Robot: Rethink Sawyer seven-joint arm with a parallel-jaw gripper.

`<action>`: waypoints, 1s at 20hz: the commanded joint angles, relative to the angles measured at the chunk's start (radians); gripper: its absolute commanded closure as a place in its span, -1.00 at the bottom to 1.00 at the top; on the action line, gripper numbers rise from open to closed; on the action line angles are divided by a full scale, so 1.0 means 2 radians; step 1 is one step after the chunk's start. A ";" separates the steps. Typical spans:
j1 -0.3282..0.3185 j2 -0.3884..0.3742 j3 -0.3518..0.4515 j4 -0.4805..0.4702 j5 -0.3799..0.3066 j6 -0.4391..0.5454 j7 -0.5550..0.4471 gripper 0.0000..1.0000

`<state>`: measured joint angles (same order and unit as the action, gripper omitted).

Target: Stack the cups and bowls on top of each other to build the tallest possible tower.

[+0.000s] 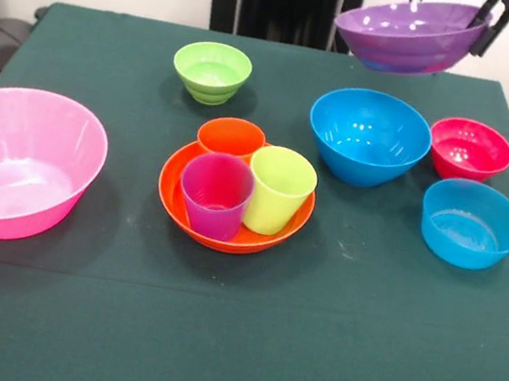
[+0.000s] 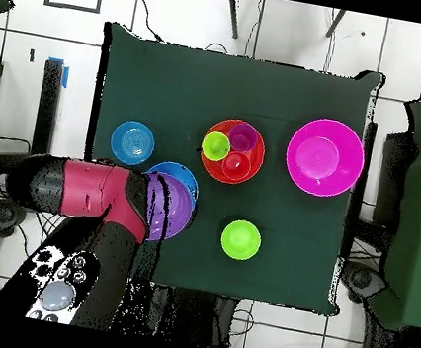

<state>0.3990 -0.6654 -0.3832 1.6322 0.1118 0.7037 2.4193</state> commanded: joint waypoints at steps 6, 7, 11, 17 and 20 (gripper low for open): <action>-0.020 -0.073 0.015 -0.048 -0.032 0.140 -0.023 1.00; -0.022 -0.077 0.016 -0.050 -0.033 0.149 -0.026 1.00; -0.035 -0.064 0.024 -0.053 -0.040 0.128 -0.024 1.00; -0.054 -0.019 0.025 -0.089 -0.060 0.115 -0.020 1.00; -0.067 0.012 0.017 -0.123 -0.076 0.120 -0.018 1.00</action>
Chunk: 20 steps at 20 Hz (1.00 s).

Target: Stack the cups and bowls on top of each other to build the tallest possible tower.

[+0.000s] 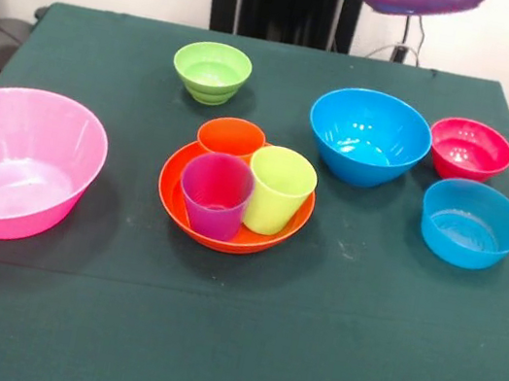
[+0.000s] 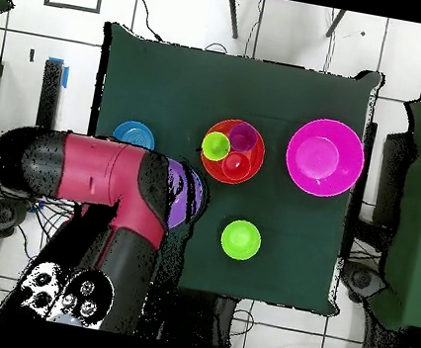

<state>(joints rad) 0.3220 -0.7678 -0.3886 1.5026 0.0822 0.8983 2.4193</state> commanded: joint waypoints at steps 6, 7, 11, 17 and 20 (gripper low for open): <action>-0.071 0.122 0.028 -0.146 -0.071 0.040 -0.019 1.00; -0.077 0.133 0.030 -0.163 -0.072 0.045 -0.021 1.00; -0.094 0.172 0.031 -0.223 -0.080 0.074 -0.033 1.00; -0.115 0.239 0.031 -0.304 -0.071 0.118 -0.020 1.00; -0.127 0.268 0.041 -0.326 -0.055 0.145 -0.009 1.00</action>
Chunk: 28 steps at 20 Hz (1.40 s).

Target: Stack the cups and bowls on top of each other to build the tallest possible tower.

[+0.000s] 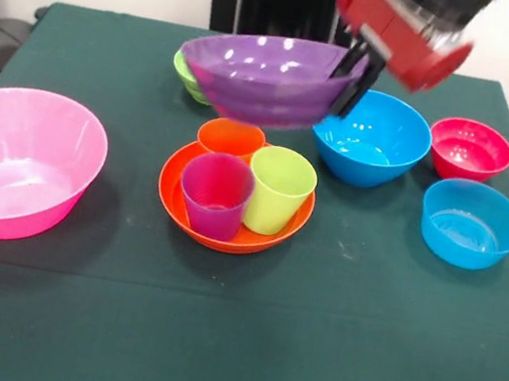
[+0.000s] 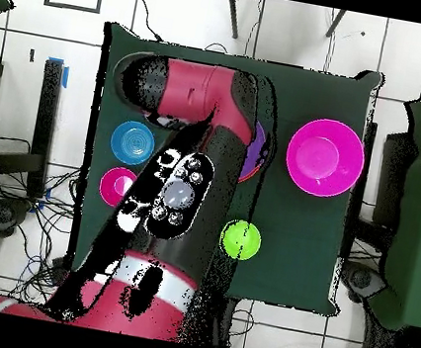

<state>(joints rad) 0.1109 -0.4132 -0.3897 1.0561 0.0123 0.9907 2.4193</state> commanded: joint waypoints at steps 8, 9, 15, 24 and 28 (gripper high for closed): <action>-0.048 0.098 0.081 -0.134 0.030 0.240 -0.022 1.00; -0.048 0.099 0.081 -0.139 0.031 0.254 -0.022 1.00; -0.048 0.122 0.065 -0.194 0.011 0.285 -0.042 1.00; -0.036 0.130 0.039 -0.206 -0.012 0.247 -0.029 1.00; -0.034 0.147 0.025 -0.245 -0.022 0.251 -0.030 1.00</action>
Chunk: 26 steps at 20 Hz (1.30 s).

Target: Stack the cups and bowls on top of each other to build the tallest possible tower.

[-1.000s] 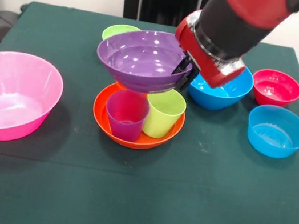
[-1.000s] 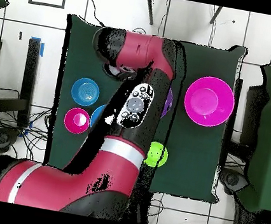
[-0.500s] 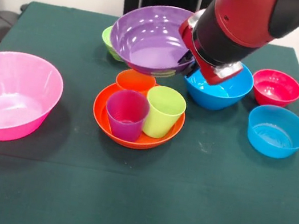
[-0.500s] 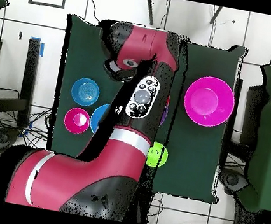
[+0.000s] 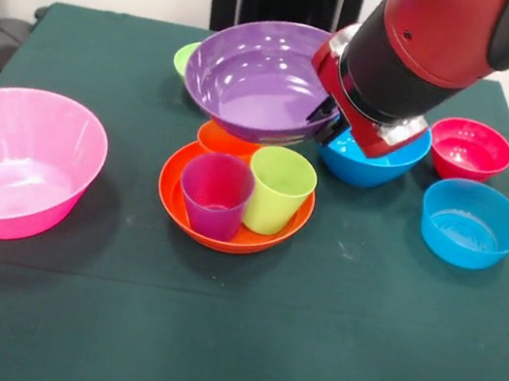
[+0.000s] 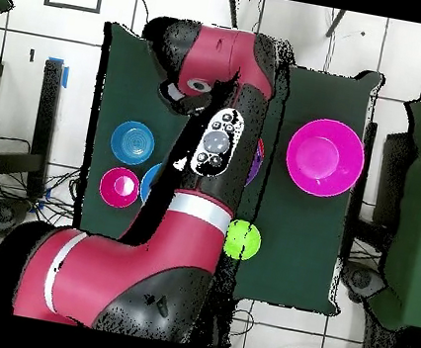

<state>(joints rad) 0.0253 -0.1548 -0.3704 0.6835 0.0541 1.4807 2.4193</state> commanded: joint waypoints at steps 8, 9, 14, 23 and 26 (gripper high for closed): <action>0.012 0.041 -0.009 -0.095 -0.043 0.007 -0.025 1.00; 0.013 0.042 -0.013 -0.096 -0.043 0.007 -0.024 1.00; 0.017 0.043 -0.024 -0.083 -0.040 -0.013 -0.019 1.00; 0.035 0.016 -0.024 0.002 -0.038 -0.049 -0.011 1.00; 0.036 0.008 -0.015 0.029 -0.030 -0.060 -0.009 1.00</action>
<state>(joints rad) 0.0822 -0.0882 -0.4564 0.5705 0.0545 1.4590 2.4193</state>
